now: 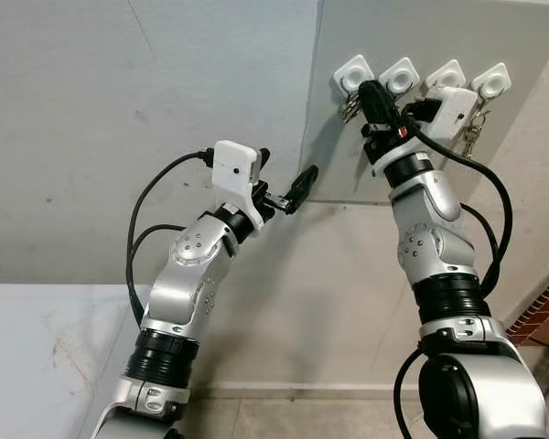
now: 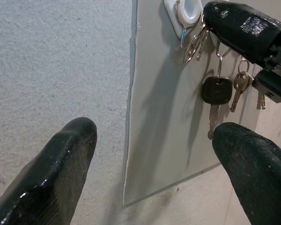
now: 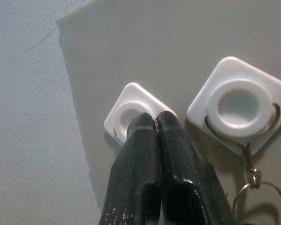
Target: Hang keys on a hook
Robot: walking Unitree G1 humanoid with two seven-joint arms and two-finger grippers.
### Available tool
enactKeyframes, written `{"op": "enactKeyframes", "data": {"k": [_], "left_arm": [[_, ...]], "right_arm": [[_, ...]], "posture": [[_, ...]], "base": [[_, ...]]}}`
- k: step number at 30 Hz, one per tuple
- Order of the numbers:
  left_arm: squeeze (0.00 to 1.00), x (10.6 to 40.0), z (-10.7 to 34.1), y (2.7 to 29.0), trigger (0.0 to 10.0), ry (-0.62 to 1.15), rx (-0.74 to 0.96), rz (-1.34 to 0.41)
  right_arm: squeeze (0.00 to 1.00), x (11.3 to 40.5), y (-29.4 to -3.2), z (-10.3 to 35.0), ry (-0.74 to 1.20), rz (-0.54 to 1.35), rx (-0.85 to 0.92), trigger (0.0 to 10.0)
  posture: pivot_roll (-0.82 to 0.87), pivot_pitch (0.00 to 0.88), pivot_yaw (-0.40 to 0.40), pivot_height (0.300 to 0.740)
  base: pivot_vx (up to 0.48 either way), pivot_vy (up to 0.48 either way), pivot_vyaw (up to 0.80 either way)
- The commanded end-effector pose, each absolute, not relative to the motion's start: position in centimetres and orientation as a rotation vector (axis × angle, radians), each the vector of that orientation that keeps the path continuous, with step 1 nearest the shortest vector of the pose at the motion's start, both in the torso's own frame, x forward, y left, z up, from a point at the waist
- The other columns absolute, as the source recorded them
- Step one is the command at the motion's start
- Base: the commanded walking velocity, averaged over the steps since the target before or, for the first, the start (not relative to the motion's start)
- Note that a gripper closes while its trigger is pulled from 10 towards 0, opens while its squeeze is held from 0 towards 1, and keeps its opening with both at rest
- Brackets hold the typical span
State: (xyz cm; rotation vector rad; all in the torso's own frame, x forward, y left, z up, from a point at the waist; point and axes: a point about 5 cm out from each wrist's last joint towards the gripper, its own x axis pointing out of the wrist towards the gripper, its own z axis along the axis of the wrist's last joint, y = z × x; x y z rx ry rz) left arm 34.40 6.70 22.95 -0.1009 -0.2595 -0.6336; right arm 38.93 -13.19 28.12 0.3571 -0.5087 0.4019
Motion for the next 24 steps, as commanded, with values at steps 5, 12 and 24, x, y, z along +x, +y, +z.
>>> {"op": "enactKeyframes", "data": {"k": [5,12,24], "left_arm": [[0.00,34.1,23.4,6.8,10.0,-0.273,-0.106,-0.629],[0.00,34.0,23.1,7.1,10.0,-0.263,-0.114,-0.617],[0.00,34.0,23.1,6.8,10.0,-0.255,-0.118,-0.622]], "right_arm": [[0.00,39.4,-13.4,28.2,-0.455,0.292,0.403,10.0],[0.00,39.1,-12.9,26.7,-0.342,0.178,0.478,10.0],[0.00,36.0,-10.8,26.3,-0.444,0.503,0.542,10.0]], "posture": [[0.03,0.000,-0.032,0.740],[0.03,0.000,-0.031,0.740],[0.02,0.000,-0.024,0.740]], "base": [[0.000,0.000,0.00],[0.000,0.000,0.00],[0.000,0.000,0.00]]}}
